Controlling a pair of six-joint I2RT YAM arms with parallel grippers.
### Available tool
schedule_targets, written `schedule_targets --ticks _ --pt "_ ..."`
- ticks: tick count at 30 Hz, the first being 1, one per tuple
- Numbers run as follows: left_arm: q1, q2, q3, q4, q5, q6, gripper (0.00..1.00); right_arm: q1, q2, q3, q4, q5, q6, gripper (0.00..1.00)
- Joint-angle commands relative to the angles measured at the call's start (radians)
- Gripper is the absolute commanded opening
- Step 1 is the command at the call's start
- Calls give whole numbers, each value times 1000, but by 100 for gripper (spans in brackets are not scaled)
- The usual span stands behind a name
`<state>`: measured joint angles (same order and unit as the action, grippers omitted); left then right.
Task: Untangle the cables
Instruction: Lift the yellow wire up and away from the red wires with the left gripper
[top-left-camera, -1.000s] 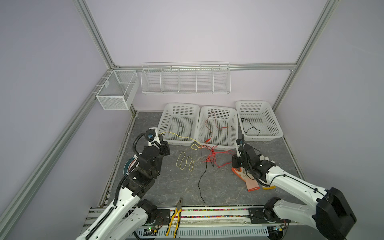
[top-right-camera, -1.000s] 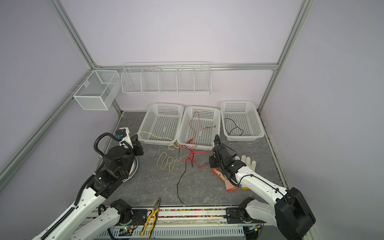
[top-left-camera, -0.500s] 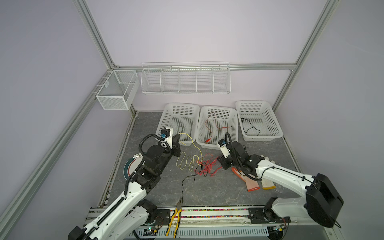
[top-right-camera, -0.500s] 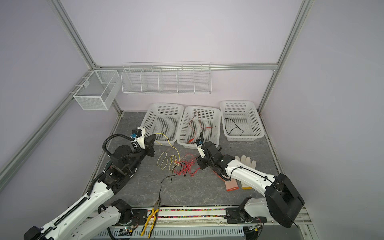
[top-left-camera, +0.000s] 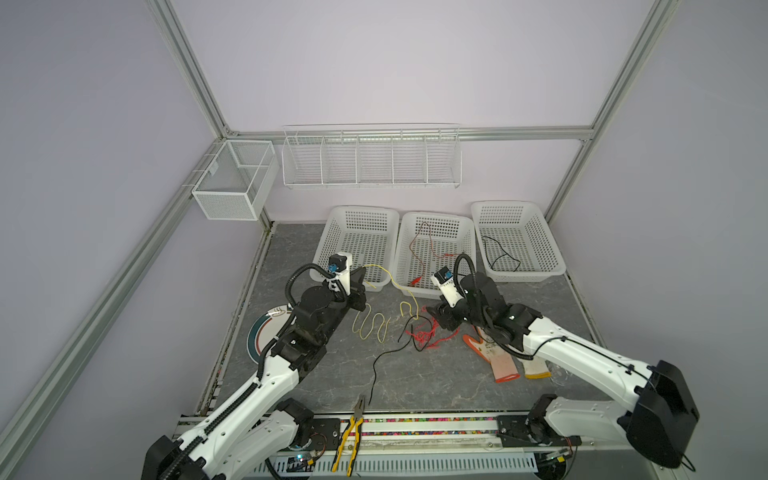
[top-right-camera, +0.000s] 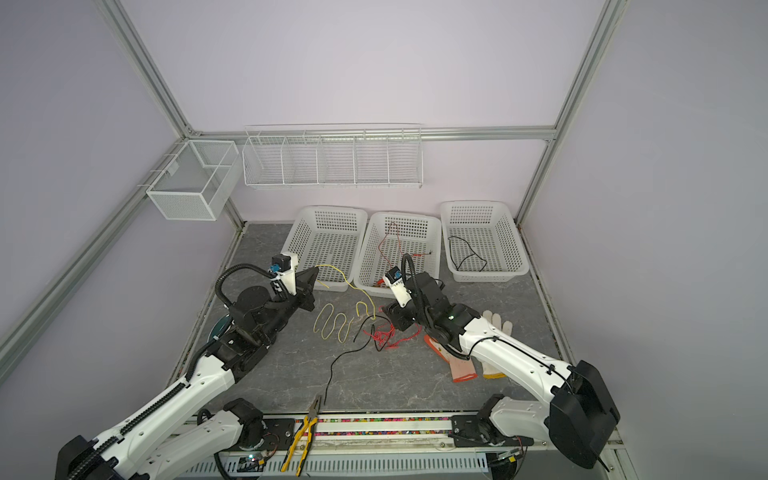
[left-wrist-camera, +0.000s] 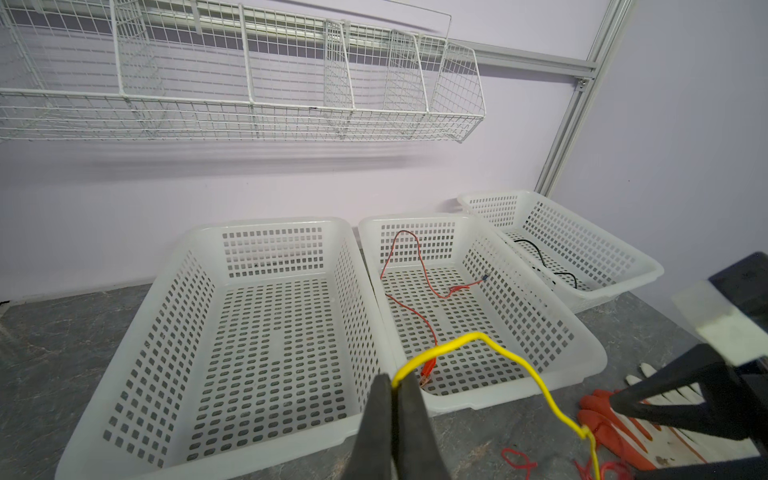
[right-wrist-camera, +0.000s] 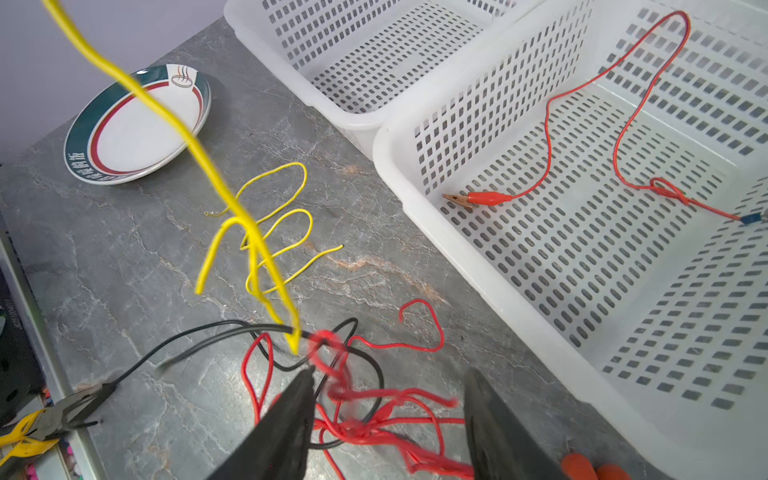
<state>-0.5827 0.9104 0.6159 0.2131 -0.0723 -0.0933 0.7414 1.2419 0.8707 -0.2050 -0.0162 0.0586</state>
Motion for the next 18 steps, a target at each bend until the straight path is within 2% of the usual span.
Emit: schedule_targets --ticks 1,7,13,18 --pt "-2 15 41 41 31 -4 0 4 12 45 47 -49 -37 61" --pt "-2 29 41 48 44 -8 0 5 88 63 81 -67 -43 61" --pt "-2 33 39 42 33 -8 0 5 122 64 134 -141 -32 61" --pt "-3 39 36 45 15 -9 0 5 114 63 123 -130 -32 60"
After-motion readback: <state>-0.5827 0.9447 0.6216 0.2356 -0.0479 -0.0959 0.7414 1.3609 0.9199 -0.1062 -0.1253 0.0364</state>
